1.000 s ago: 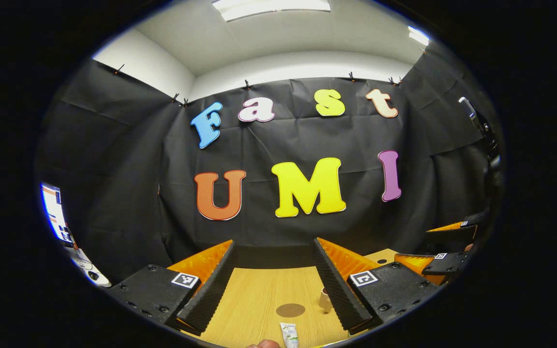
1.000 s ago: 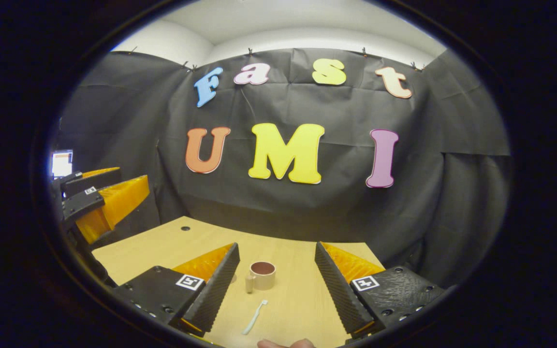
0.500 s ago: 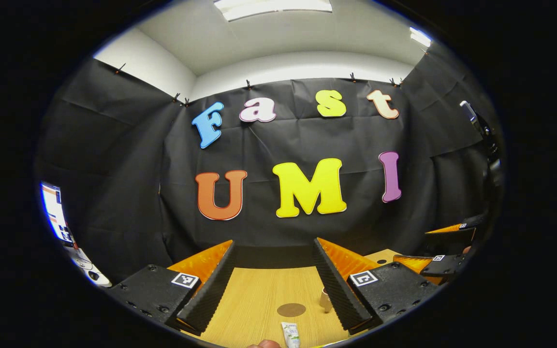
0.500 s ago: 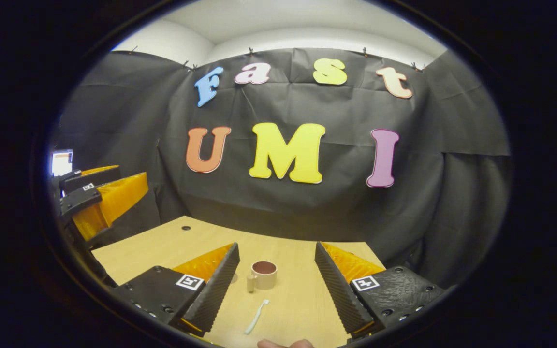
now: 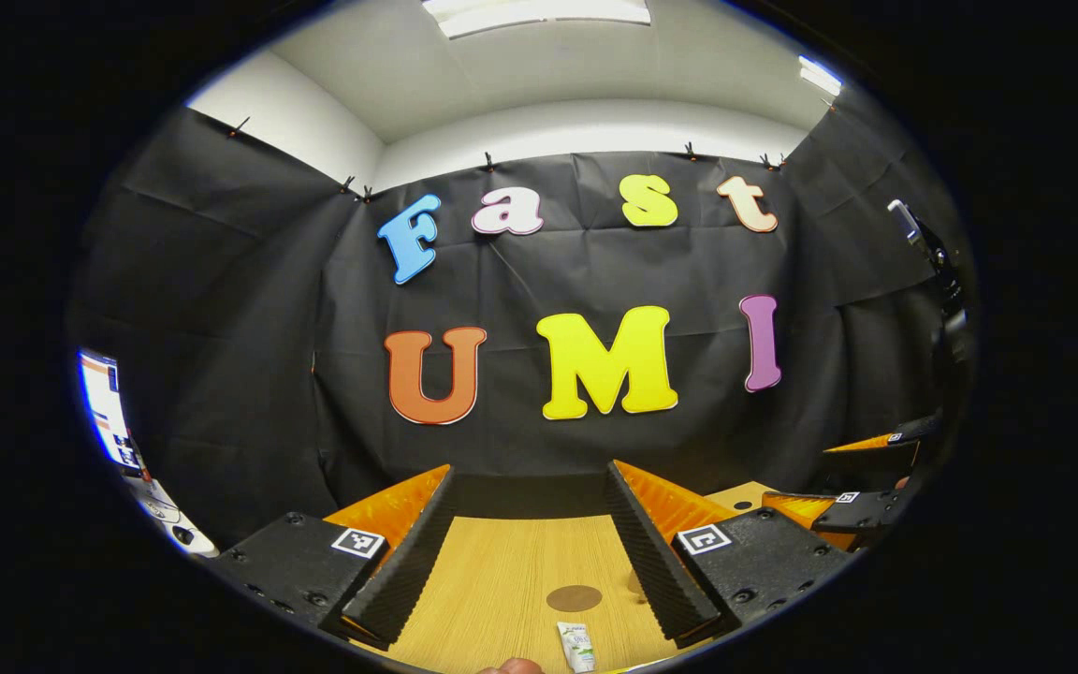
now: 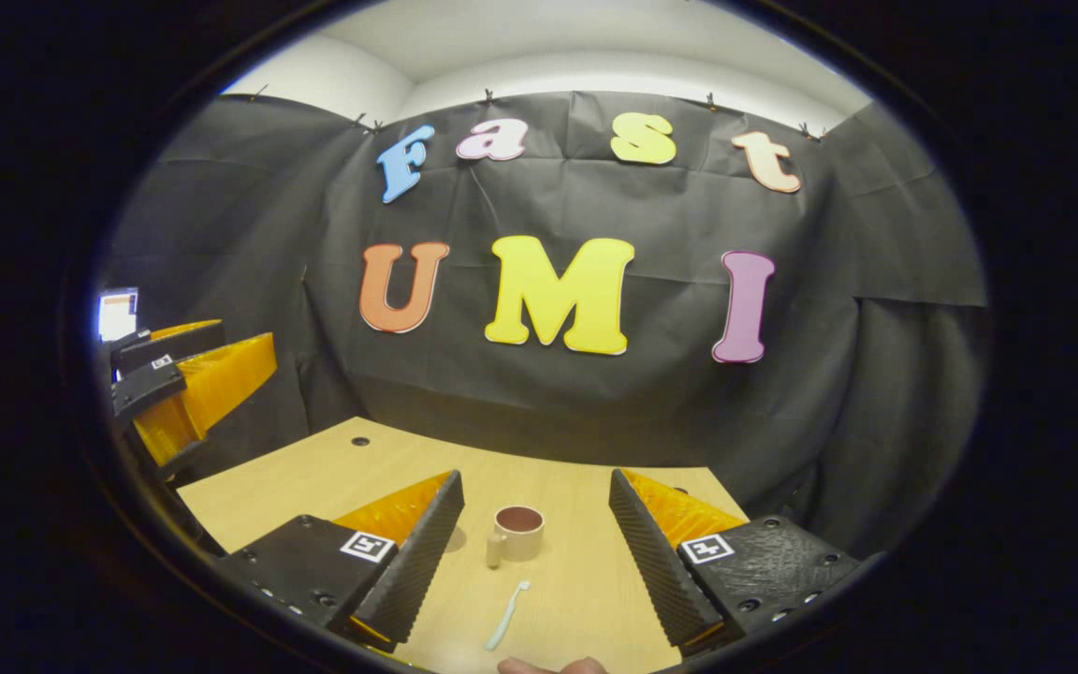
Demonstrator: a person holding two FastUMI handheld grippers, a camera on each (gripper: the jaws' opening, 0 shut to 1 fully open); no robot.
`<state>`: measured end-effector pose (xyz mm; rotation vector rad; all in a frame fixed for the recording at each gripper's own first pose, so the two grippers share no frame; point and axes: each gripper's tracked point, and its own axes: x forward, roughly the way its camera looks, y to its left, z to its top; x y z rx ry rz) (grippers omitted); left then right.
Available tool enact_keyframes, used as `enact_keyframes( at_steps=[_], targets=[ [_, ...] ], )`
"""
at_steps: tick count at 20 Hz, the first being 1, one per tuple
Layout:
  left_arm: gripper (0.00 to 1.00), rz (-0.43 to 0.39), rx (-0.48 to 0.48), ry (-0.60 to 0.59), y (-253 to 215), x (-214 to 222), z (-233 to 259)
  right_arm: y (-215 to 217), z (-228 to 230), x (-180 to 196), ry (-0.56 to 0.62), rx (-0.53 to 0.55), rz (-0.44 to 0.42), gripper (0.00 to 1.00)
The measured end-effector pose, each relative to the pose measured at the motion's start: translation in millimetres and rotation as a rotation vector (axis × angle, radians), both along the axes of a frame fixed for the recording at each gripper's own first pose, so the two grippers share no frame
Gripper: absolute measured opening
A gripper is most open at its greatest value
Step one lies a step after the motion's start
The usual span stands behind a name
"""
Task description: Put the toothbrush and toothpaste on the desktop into the cup, then pick up the cup and place it on the coaster on the desktop.
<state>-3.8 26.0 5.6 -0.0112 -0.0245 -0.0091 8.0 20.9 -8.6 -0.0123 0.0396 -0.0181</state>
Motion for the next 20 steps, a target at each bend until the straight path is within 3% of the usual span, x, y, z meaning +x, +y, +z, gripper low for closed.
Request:
enact_keyframes(
  at_steps=[9,20],
  targets=[
    [0.98,-0.012,-0.008,-0.001,17,4,-4,-6,-17,7,0.056,0.0,-0.059,0.96],
    [0.97,0.072,0.071,-0.01,12,1,-1,-16,-106,44,0.35,0.038,0.038,0.95]
  ],
)
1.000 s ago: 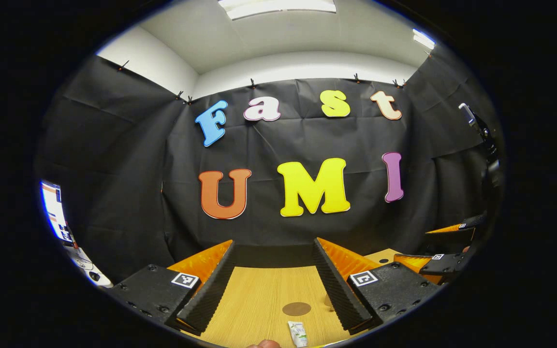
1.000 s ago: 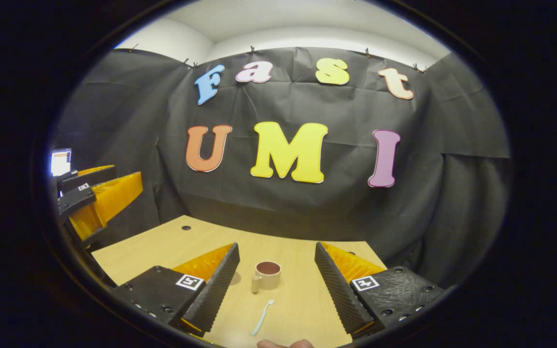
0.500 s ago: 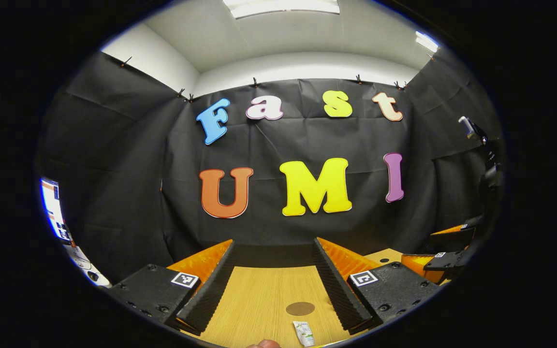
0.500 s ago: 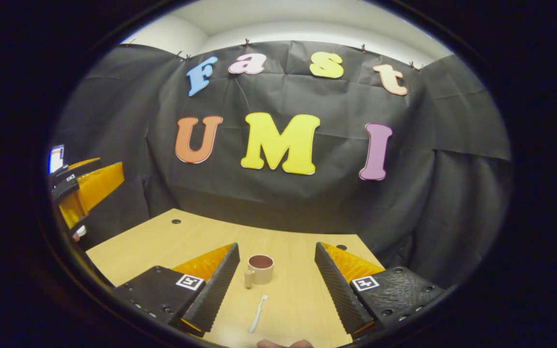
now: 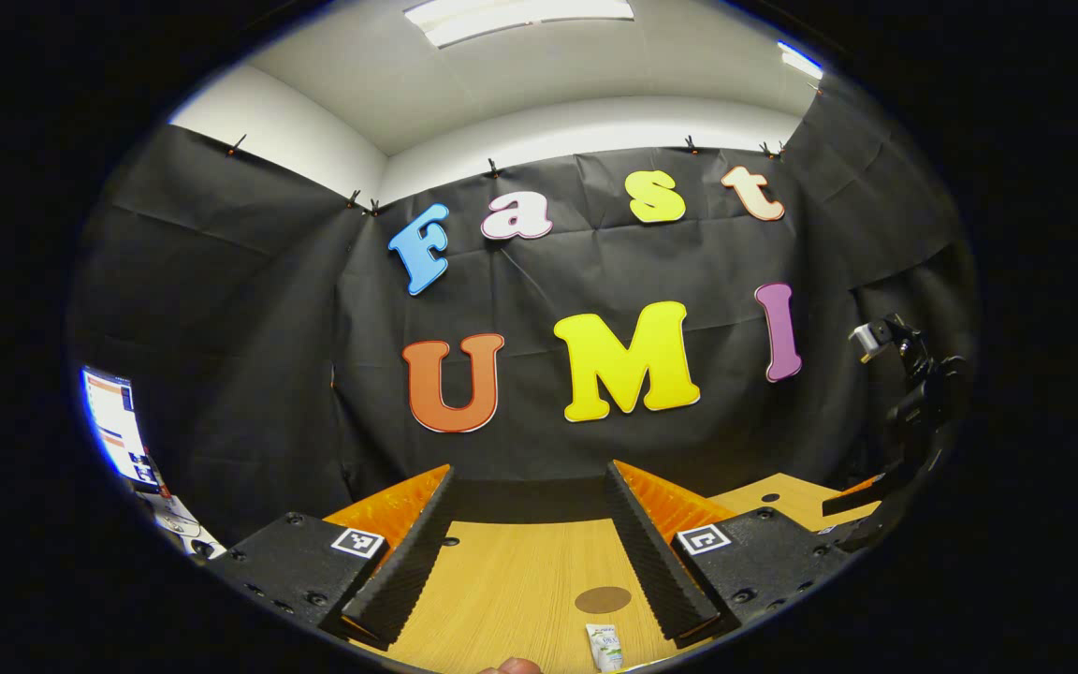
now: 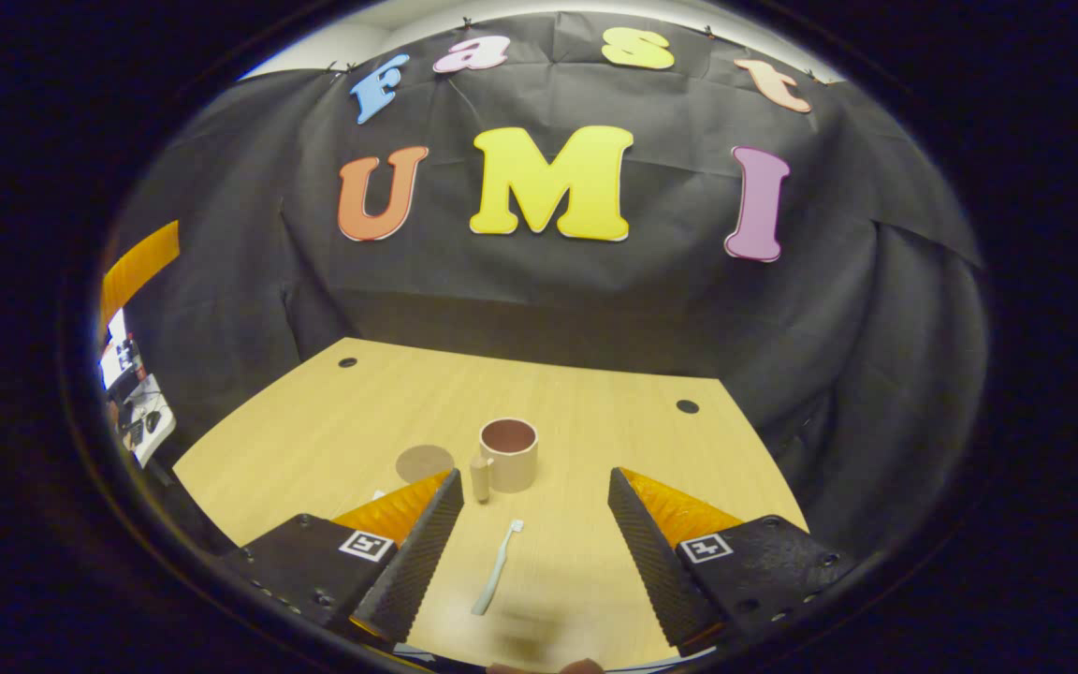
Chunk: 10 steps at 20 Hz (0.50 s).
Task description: Put the toothbrush and toothpaste on the desktop into the cup, then pick up the cup and place it on the coaster on the desktop.
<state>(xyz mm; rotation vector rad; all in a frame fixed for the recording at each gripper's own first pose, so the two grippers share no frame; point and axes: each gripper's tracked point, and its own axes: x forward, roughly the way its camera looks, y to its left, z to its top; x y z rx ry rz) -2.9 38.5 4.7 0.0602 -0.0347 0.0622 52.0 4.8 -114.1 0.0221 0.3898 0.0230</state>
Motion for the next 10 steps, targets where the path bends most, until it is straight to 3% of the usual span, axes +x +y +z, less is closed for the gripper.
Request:
enact_keyframes(
  at_steps=[10],
  targets=[
    [0.99,0.106,0.061,0.068,-2,-6,-10,18,-89,28,0.32,-0.009,0.104,0.93]
  ],
)
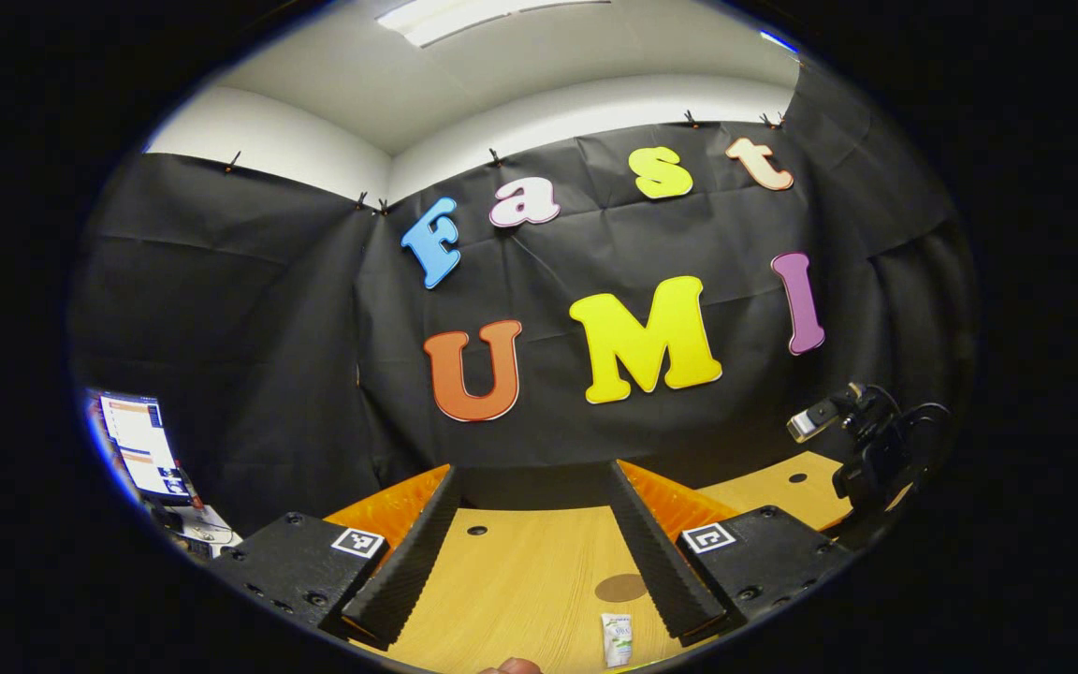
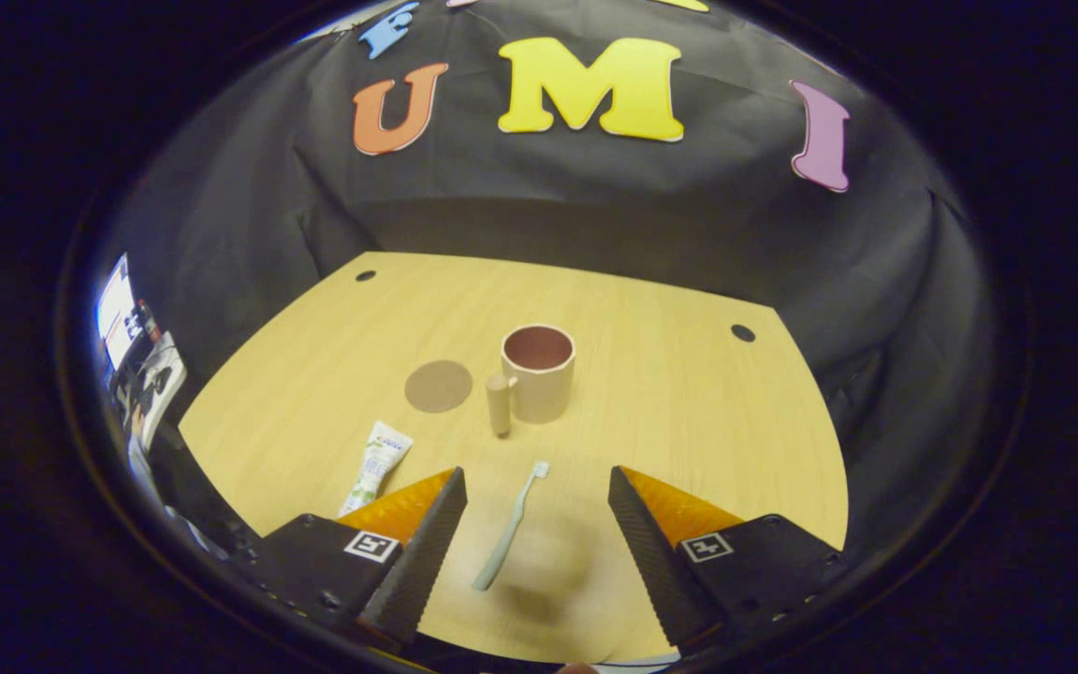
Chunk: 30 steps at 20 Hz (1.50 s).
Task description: Put the toothbrush and toothpaste on the desktop into the cup, then pick up the cup and place it on the coaster on the desktop.
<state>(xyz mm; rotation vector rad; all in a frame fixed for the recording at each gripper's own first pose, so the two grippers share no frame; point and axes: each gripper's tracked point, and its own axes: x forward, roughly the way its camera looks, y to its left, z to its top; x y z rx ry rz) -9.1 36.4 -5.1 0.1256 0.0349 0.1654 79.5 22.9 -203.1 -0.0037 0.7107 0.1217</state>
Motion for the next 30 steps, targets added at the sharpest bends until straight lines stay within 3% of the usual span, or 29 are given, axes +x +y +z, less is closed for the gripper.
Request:
enact_keyframes(
  at_steps=[10,13,16,18,21,23,27,30],
  targets=[
    [0.99,0.134,0.034,0.103,13,-19,-19,12,-90,1,0.364,-0.031,0.039,0.83],
    [0.99,0.159,0.038,0.127,15,-24,-24,13,-106,3,0.438,-0.032,0.034,0.72],
    [0.99,0.178,0.029,0.152,15,-26,-31,16,-117,6,0.496,-0.029,0.035,0.7],
    [0.99,0.182,0.025,0.161,13,-25,-34,19,-125,5,0.532,-0.028,0.043,0.55],
    [0.99,0.17,0.027,0.17,7,-25,-37,23,-135,1,0.581,-0.017,0.02,0.5],
    [0.99,0.149,0.026,0.17,7,-20,-39,25,-138,0,0.6,-0.004,-0.007,0.39],
    [1.0,0.076,0.001,0.182,5,-4,-52,31,-137,3,0.613,0.024,-0.058,0.15],
    [1.0,-0.003,-0.027,0.209,4,13,-65,37,-137,6,0.62,0.075,-0.113,0.07]
  ],
)
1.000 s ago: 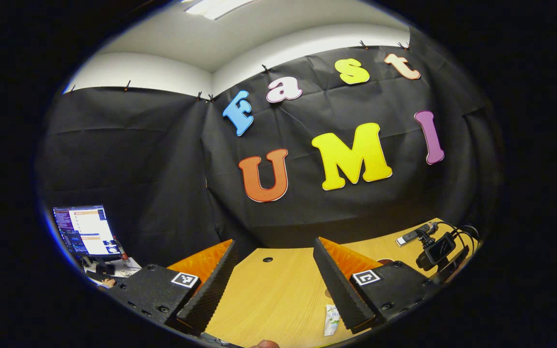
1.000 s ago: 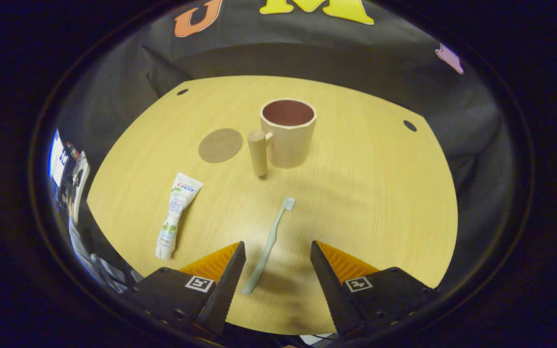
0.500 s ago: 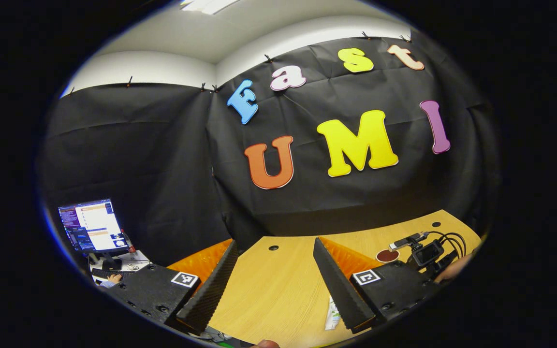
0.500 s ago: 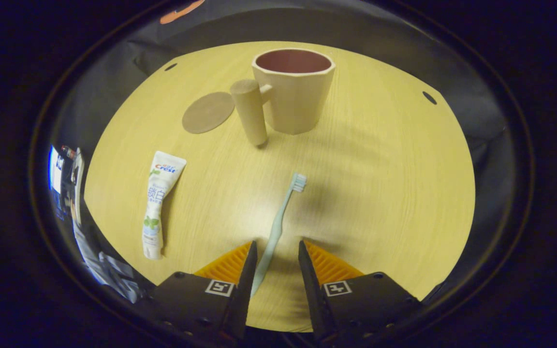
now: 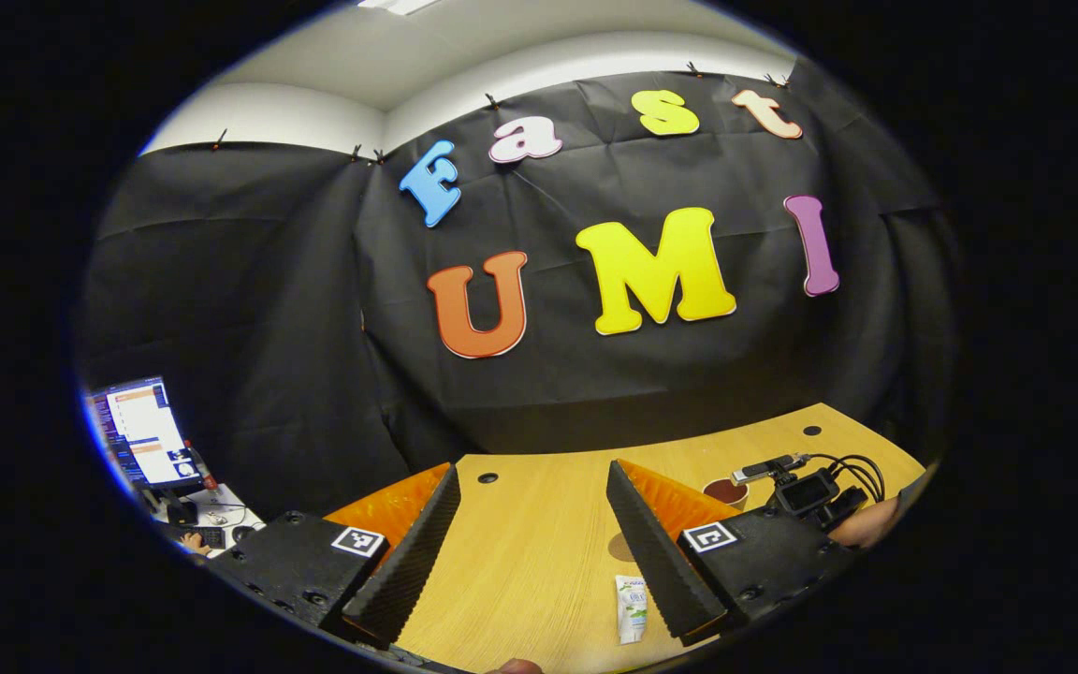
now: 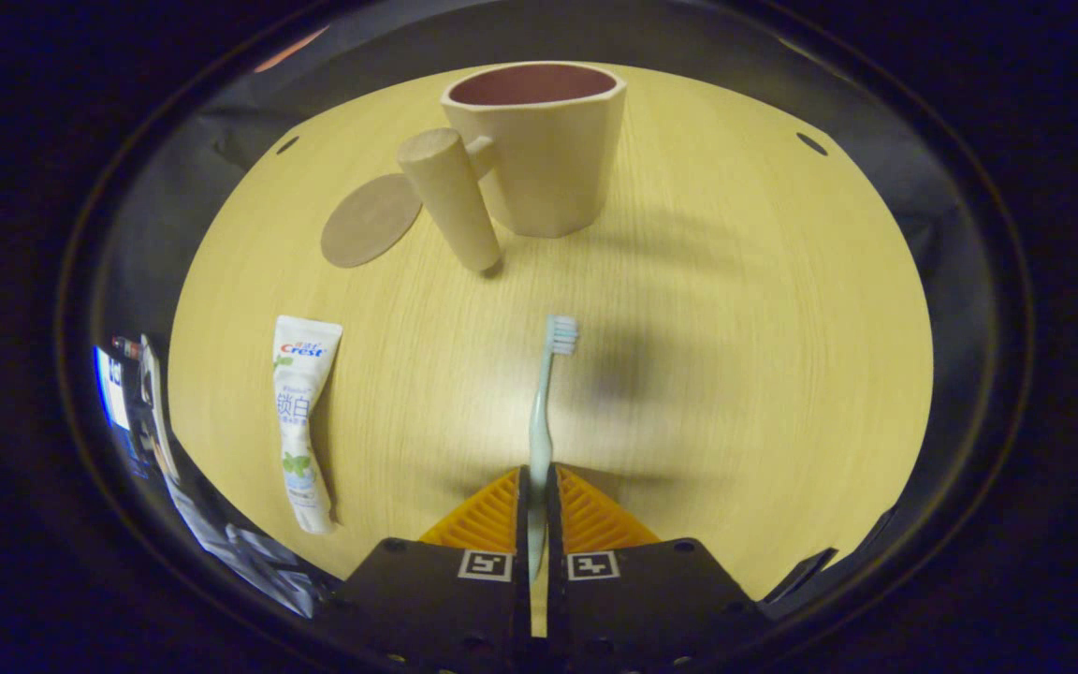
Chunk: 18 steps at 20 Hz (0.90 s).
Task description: Put the toothbrush and toothpaste on the desktop into the cup, then pick up the cup and place it on the coaster on the desktop.
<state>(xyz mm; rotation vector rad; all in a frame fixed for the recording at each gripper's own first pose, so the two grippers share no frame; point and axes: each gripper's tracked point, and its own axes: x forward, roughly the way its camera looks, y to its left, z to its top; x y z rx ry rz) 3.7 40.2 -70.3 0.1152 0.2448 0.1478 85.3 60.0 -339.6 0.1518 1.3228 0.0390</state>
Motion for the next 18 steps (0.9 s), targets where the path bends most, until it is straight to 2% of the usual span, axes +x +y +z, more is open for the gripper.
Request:
enact_keyframes(
  at_steps=[2,9,13,18],
  targets=[
    [0.99,-0.047,-0.031,0.041,0,10,-16,-2,-1,1,-0.012,-0.002,-0.024,0.02],
    [1.0,-0.163,-0.165,0.221,-15,27,-75,-6,29,2,-0.106,0.029,-0.084,0.02],
    [1.0,-0.215,-0.244,0.395,-35,24,-117,-10,50,2,-0.183,0.053,-0.097,0.02],
    [1.0,-0.26,-0.319,0.612,-61,10,-167,-19,75,0,-0.289,0.047,-0.072,0.02]
  ],
)
